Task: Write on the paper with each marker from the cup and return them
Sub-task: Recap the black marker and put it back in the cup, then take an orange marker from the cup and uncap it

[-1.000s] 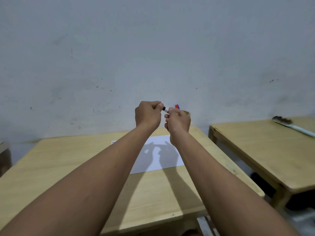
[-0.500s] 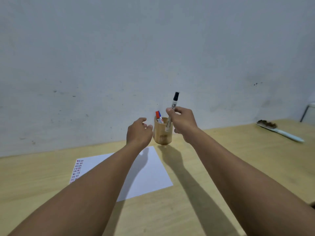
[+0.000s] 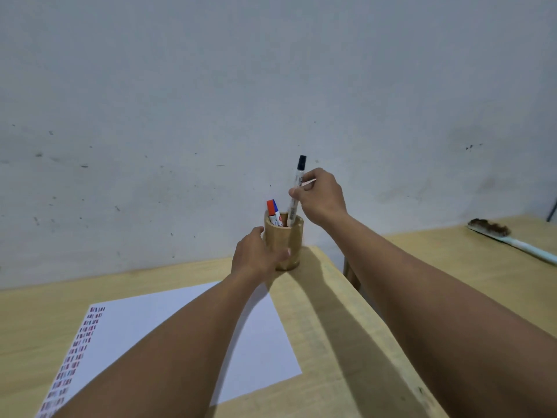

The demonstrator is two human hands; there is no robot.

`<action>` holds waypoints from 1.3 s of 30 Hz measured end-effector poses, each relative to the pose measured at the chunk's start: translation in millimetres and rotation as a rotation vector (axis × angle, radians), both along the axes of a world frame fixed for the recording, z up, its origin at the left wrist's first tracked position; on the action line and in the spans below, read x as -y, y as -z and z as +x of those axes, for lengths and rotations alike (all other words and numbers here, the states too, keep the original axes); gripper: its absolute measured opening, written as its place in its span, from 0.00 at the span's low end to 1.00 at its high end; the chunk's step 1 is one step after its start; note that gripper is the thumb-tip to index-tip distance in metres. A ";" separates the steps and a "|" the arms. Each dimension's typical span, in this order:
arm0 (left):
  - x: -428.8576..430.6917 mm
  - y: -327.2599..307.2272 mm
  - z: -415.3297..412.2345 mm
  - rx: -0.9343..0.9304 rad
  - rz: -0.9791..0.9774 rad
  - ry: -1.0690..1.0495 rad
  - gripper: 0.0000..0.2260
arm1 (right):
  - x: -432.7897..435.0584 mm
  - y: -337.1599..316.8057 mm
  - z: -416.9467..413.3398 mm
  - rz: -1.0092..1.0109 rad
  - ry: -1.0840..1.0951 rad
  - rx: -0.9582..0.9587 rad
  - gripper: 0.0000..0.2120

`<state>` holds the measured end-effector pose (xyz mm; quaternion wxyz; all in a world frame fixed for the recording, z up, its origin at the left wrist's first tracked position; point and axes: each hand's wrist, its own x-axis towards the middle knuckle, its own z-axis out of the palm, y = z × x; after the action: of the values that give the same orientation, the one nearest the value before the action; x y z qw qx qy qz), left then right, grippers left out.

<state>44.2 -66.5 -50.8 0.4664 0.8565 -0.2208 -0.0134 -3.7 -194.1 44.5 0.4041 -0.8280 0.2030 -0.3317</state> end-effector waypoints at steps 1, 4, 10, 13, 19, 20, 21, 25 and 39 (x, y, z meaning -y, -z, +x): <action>1.3 2.7 0.4 0.004 -0.015 0.004 0.32 | -0.3 3.6 3.5 -0.028 0.005 -0.032 0.14; 4.8 10.7 0.9 -0.024 -0.107 0.005 0.27 | 0.7 17.9 12.8 -0.098 0.029 -0.147 0.13; 7.2 16.5 5.1 -0.040 -0.201 0.020 0.24 | 3.7 37.5 22.4 -0.111 0.068 -0.264 0.11; 6.9 17.6 5.9 -0.049 -0.206 0.027 0.22 | -0.2 38.1 23.0 -0.145 0.087 -0.260 0.10; 5.8 21.0 8.3 -0.018 -0.157 -0.008 0.18 | -16.5 32.9 22.9 -0.244 0.031 -0.275 0.08; 5.7 21.4 8.4 -0.015 -0.151 -0.009 0.19 | -18.7 33.0 22.4 -0.259 0.039 -0.286 0.08; 5.9 21.8 8.6 -0.013 -0.148 -0.008 0.19 | -19.9 33.4 21.9 -0.282 0.056 -0.291 0.09; 7.3 23.2 9.6 0.002 -0.149 -0.008 0.19 | -22.2 36.5 25.7 -0.305 0.122 -0.242 0.07; 6.3 21.5 6.9 0.030 -0.121 -0.023 0.22 | -29.7 35.3 29.2 -0.354 0.162 -0.343 0.15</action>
<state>51.0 -72.8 -72.3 0.5139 0.8294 -0.2182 0.0182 25.5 -164.4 9.1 0.1846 -0.9111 0.2728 -0.2480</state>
